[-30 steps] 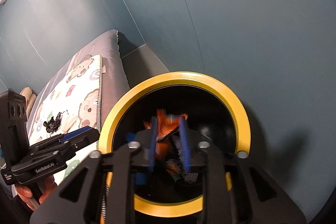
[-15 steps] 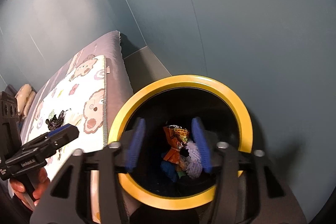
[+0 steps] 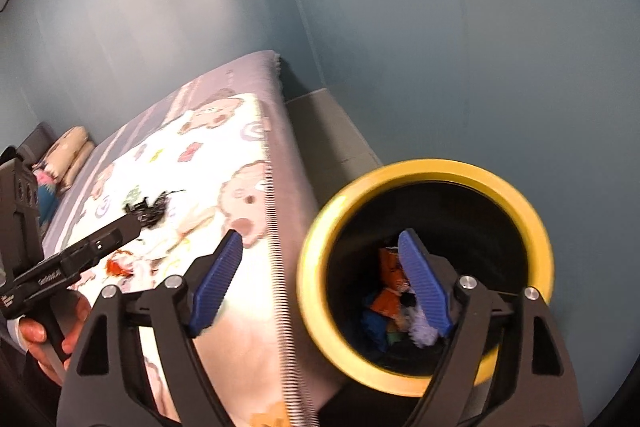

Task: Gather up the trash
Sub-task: 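Move both open tools back over the remaining trash on the bed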

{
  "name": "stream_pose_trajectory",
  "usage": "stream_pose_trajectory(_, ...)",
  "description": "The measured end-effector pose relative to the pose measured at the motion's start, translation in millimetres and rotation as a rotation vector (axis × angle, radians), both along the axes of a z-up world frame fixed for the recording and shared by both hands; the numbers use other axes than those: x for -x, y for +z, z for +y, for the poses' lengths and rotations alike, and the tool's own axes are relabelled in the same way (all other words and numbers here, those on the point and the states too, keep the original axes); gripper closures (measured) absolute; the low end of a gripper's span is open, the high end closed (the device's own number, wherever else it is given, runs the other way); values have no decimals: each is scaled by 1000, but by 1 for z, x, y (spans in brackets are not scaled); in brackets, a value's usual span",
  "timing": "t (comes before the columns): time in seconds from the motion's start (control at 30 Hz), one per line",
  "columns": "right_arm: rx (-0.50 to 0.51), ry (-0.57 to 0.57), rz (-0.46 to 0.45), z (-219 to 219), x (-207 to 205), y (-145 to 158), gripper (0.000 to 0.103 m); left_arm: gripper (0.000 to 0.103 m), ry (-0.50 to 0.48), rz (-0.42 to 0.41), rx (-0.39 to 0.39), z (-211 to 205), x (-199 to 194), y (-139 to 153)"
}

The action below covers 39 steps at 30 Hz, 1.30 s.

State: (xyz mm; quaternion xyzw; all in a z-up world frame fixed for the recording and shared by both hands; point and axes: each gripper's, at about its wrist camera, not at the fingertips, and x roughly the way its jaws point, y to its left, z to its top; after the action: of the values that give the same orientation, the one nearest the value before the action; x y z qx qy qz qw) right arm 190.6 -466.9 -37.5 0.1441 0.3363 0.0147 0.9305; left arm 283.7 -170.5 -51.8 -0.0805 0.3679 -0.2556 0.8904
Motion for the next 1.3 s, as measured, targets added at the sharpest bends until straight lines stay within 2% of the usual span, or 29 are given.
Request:
stream_pose_trajectory(0.13, -5, 97, -27, 35, -9, 1, 18, 9, 67, 6, -15, 37, -10, -3)
stream_pose_trajectory(0.57, 12, 367, -44, 157, -32, -1, 11, 9, 314, 26, -68, 174, -45, -11)
stream_pose_trajectory(0.9, 42, 489, 60, 221, -61, -36, 10, 9, 443, 86, -120, 254, -72, -46)
stream_pose_trajectory(1.03, 103, 514, 91, 243, -70, -56, 10, 9, 465, 114, -149, 275, -82, -62)
stream_pose_trajectory(1.3, 139, 573, 186, 284, -94, -95, 10, 9, 473, 176, -225, 300, -107, -93)
